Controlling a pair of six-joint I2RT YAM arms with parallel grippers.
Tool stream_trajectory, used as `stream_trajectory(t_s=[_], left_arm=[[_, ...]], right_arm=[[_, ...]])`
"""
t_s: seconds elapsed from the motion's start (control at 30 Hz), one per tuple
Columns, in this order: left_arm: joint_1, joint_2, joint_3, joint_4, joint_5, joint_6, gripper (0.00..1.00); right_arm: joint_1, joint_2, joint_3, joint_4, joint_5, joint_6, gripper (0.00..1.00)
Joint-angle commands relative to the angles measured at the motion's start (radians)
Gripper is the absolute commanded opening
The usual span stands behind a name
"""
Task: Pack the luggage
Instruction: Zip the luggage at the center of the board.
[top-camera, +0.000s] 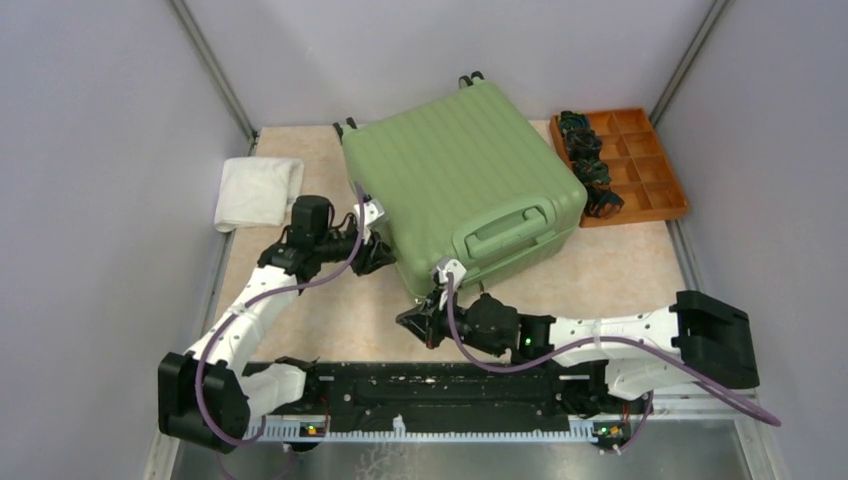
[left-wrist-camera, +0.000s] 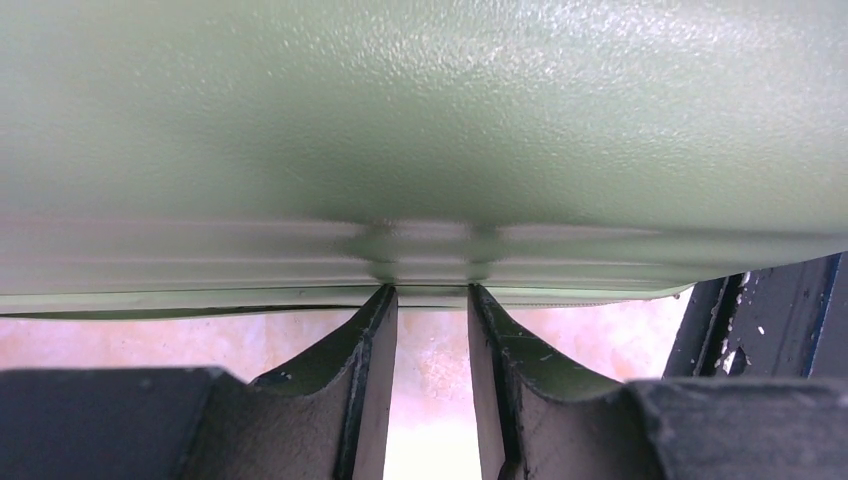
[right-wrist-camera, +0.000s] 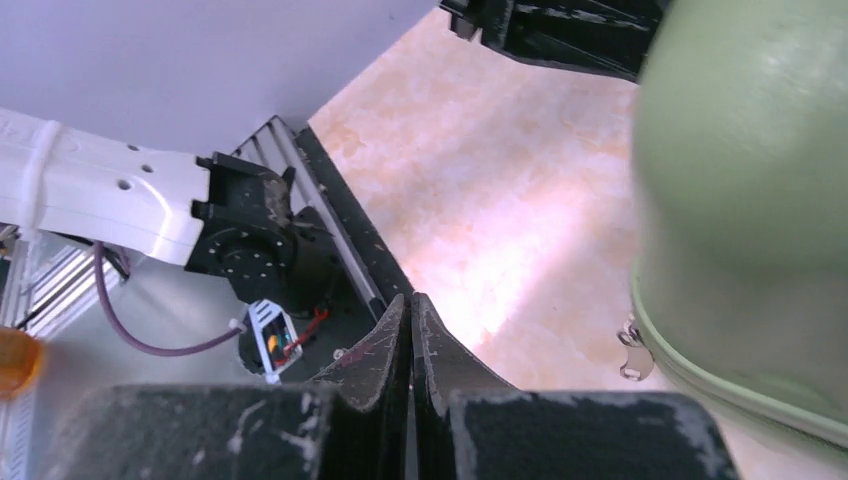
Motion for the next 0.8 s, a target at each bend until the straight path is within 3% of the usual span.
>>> stream_trajectory(t_s=[0.0, 0.03, 0.13, 0.23, 0.3, 0.5, 0.63, 0.77], left_arm=[[-0.019, 0.004, 0.081, 0.113, 0.066, -0.005, 0.39], [-0.018, 0.003, 0.098, 0.096, 0.053, 0.0, 0.39], [-0.012, -0.003, 0.145, 0.038, -0.046, -0.032, 0.39], [-0.002, -0.023, 0.147, -0.002, -0.038, -0.003, 0.39], [-0.002, -0.038, 0.129, 0.01, -0.03, -0.019, 0.39], [-0.002, -0.035, 0.128, 0.005, -0.015, -0.022, 0.39], [-0.002, -0.023, 0.137, 0.001, 0.021, -0.012, 0.39], [-0.002, -0.02, 0.133, 0.005, 0.028, -0.007, 0.38]], right_arm=[[0.017, 0.035, 0.056, 0.024, -0.042, -0.012, 0.0], [0.017, 0.021, 0.055, -0.01, -0.013, -0.011, 0.0], [0.017, -0.071, 0.041, -0.209, 0.155, -0.039, 0.18], [0.007, -0.217, 0.015, -0.461, 0.339, -0.077, 0.38], [-0.046, -0.314, -0.019, -0.588, 0.346, -0.059, 0.49], [-0.17, -0.526, -0.105, -0.748, 0.269, -0.027, 0.52], [-0.191, -0.48, -0.079, -0.77, 0.242, -0.037, 0.58], [-0.223, -0.406, -0.069, -0.705, 0.193, -0.069, 0.55]])
